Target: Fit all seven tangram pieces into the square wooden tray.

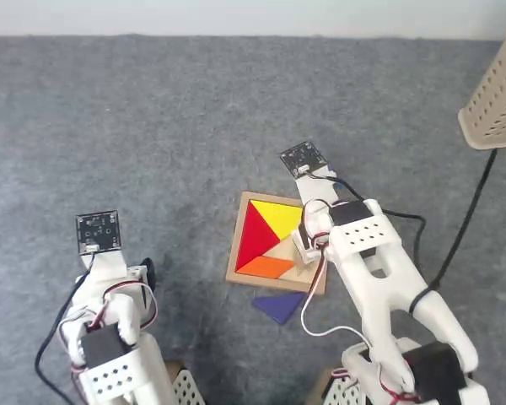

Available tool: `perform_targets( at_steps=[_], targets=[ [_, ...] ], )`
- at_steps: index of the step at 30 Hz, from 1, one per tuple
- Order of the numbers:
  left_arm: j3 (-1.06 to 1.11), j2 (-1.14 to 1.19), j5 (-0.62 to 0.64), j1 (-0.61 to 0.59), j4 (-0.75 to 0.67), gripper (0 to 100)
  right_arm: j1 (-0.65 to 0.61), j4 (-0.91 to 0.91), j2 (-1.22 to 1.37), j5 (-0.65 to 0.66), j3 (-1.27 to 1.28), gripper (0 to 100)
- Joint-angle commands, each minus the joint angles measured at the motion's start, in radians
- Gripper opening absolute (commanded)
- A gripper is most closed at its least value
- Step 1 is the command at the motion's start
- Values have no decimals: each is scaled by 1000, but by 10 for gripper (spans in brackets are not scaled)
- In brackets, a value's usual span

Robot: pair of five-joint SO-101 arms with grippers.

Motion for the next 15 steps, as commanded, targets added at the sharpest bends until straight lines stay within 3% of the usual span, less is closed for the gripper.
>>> perform_targets(
  at_steps=[1,9,15],
  targets=[
    [-19,-12,9,0,3,225,-41,-18,-50,8,15,186],
    [-19,-12,9,0,3,225,-82,-7,-59,37,51,181],
    [-19,-12,9,0,3,225,-79,-22,36,121,44,91]
  ],
)
